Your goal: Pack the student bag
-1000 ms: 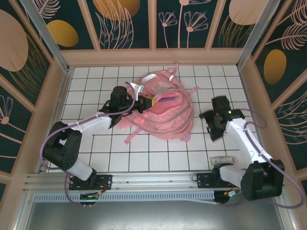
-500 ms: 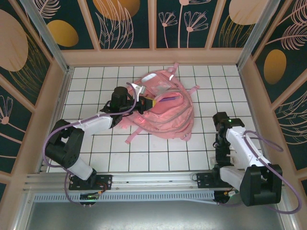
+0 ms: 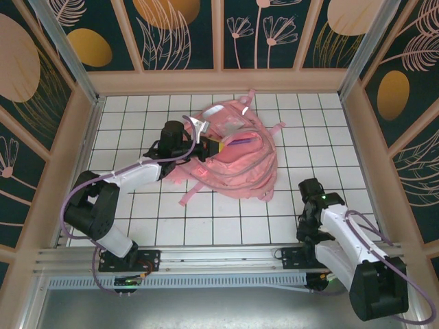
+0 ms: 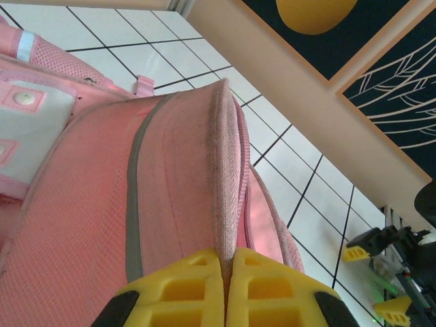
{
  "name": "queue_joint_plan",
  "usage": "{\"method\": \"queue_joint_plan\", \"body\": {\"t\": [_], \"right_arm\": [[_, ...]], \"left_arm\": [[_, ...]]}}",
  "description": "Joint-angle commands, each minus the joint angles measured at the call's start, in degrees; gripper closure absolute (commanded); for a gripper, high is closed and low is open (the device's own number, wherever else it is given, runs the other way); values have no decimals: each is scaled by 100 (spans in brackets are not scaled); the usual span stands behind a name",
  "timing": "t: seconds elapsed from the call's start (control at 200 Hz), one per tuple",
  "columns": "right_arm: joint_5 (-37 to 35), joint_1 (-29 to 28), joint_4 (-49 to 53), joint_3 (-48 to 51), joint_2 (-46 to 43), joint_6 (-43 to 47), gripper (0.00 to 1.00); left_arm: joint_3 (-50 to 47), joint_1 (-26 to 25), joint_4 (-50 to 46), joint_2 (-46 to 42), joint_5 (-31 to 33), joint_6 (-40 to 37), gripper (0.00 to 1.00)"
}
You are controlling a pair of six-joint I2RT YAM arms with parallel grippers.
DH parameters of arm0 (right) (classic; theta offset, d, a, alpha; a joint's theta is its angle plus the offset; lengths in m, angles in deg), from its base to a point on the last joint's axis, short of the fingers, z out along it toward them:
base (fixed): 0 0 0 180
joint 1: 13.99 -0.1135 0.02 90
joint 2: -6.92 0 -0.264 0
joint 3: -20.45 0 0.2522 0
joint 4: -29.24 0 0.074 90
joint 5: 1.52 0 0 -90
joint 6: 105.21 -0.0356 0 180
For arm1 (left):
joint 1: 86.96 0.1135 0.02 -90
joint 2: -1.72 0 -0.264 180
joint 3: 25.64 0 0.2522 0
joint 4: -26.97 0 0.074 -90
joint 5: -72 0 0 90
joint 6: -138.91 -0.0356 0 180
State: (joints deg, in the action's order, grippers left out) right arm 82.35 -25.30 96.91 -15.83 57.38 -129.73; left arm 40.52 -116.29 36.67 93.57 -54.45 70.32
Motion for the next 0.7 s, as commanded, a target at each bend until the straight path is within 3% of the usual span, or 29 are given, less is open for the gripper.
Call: {"method": "queue_joint_plan", "body": {"t": [0.0, 0.115, 0.19, 0.26, 0.435, 0.55, 0.626, 0.696], "right_arm": [[-912, 28, -896, 59, 100, 12, 28], [-809, 15, -1038, -171, 448, 575, 29], [-854, 8, -1253, -325, 706, 1134, 56], [-848, 14, -1427, -471, 937, 1540, 60], [-1062, -106, -821, -1246, 1542, 1987, 43], [-1463, 71, 245, -1901, 1954, 1808, 23], [-1791, 294, 1177, -2248, 2286, 1064, 11], [-1808, 596, 1387, -2123, 2344, 550, 9]], "left_arm": [[199, -3, 63, -79, -67, -163, 100], [193, -2, 24, -63, -43, -157, 100], [154, -2, 76, -80, -9, -90, 100], [74, 3, 167, -119, 26, -40, 100], [82, -3, 99, -176, 5, -161, 100], [198, -3, 14, -185, -109, -319, 100], [297, -3, -190, -185, -145, -415, 100], [297, -3, -355, -240, -152, -475, 100]]}}
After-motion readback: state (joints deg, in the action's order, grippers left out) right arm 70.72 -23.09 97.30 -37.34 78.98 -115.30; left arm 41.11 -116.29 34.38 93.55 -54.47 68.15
